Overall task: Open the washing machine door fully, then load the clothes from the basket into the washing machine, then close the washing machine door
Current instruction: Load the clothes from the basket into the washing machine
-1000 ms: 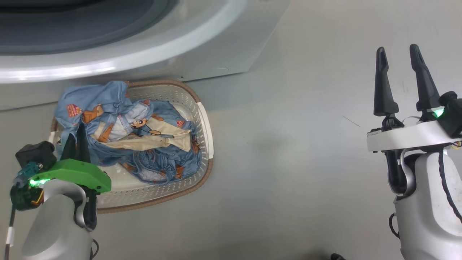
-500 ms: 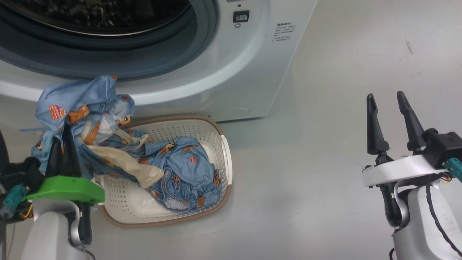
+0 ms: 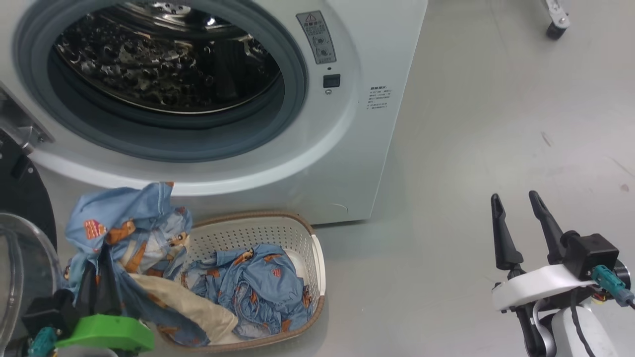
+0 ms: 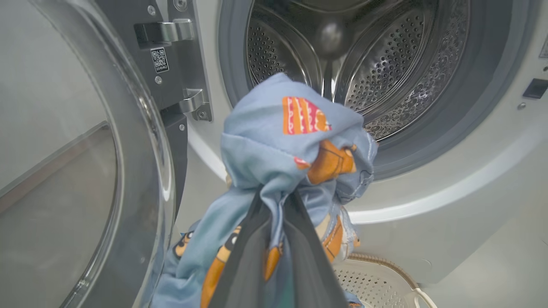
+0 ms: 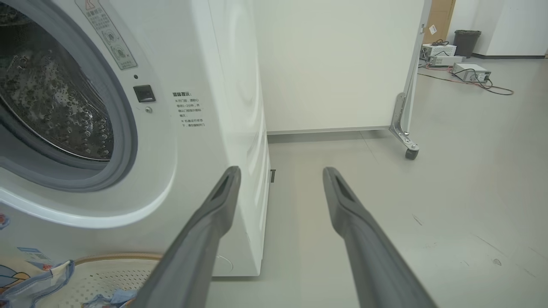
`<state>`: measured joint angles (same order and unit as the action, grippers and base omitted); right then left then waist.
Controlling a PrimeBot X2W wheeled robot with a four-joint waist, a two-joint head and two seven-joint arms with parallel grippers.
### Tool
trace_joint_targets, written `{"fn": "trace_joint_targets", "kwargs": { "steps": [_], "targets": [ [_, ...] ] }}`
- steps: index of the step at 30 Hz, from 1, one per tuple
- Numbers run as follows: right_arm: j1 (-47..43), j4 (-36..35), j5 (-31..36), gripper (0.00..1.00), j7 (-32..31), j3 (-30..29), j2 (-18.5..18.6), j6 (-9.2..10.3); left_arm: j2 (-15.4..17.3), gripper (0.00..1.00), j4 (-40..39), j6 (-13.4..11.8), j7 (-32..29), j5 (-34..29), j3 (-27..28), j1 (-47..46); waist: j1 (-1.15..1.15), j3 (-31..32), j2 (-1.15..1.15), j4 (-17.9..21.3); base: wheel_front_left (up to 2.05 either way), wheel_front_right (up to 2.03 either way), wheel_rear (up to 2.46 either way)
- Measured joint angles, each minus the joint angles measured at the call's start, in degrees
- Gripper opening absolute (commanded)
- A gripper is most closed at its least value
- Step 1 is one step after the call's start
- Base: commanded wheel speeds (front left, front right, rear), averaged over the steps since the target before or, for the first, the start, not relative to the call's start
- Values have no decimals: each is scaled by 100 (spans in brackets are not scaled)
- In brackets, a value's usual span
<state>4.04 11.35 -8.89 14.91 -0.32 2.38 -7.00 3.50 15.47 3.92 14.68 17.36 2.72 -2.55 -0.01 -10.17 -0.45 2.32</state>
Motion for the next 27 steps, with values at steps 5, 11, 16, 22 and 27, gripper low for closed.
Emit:
{"fn": "trace_joint_targets", "kwargs": {
  "steps": [5, 11, 16, 22, 27],
  "targets": [
    [-287, 65, -7, 100, 0, 75, 2, 0, -47, 0, -160, 0, 0, -70, -85, 437, 0, 415, 0, 15, 0, 0, 0],
    [-639, 108, -18, 100, 0, 122, 36, -1, -58, 0, -357, -35, 0, -97, -129, 871, 0, 822, 0, 39, 0, 0, 0],
    [-873, 100, -25, 100, 0, 146, 113, 0, -60, 0, -631, -44, 0, -130, -194, 1179, 0, 1156, 0, 67, 0, 0, 0],
    [-964, 8, -80, 100, -1, 225, 152, 0, -62, 0, -970, -102, 0, -131, -278, 1522, 0, 1384, 0, 89, 0, 0, 0],
    [-1024, -18, -83, 100, -1, 281, 171, -1, -62, 0, -1129, -151, 0, -131, -309, 1667, 0, 1376, 0, 85, 0, 0, 0]
  ]
}}
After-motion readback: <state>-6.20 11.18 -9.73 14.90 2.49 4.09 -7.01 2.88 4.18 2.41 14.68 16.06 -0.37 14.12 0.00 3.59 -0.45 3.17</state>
